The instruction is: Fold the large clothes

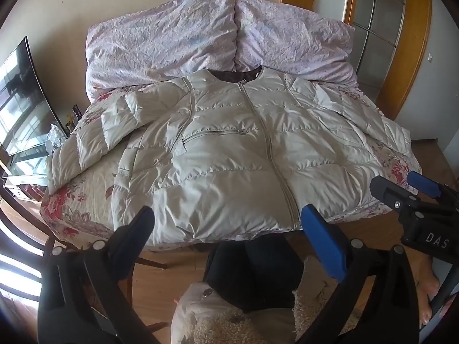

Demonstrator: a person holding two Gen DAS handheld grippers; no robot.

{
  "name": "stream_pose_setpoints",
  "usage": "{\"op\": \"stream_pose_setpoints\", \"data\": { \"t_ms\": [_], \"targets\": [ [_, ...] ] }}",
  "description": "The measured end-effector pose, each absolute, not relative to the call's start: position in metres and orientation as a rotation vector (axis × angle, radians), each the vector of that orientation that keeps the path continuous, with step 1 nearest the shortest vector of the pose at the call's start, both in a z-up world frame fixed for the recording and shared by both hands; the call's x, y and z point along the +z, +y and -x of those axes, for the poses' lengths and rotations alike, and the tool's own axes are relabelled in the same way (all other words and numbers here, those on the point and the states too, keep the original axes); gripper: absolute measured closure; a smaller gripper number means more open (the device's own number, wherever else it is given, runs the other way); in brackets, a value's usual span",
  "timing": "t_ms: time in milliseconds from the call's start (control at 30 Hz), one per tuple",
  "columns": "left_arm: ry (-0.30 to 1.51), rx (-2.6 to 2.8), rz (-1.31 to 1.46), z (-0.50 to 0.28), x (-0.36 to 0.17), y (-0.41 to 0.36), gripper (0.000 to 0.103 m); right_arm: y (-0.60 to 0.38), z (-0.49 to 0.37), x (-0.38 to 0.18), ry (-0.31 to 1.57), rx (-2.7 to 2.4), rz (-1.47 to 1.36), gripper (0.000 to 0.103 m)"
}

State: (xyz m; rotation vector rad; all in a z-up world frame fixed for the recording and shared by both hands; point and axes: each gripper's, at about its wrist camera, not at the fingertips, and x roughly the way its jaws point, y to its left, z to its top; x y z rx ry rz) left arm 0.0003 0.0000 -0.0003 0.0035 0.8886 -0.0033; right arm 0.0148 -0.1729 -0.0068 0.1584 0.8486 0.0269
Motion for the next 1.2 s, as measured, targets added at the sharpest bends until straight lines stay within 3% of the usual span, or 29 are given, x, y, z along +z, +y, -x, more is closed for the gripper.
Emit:
{"op": "stream_pose_setpoints", "data": {
  "t_ms": [1200],
  "targets": [
    [0.896,-0.003,-0.003,0.0000,-0.0005,0.0000,0.002,-0.1721,-0.0209,-0.0119,0.854,0.026,-0.155,0.001]
  ]
}}
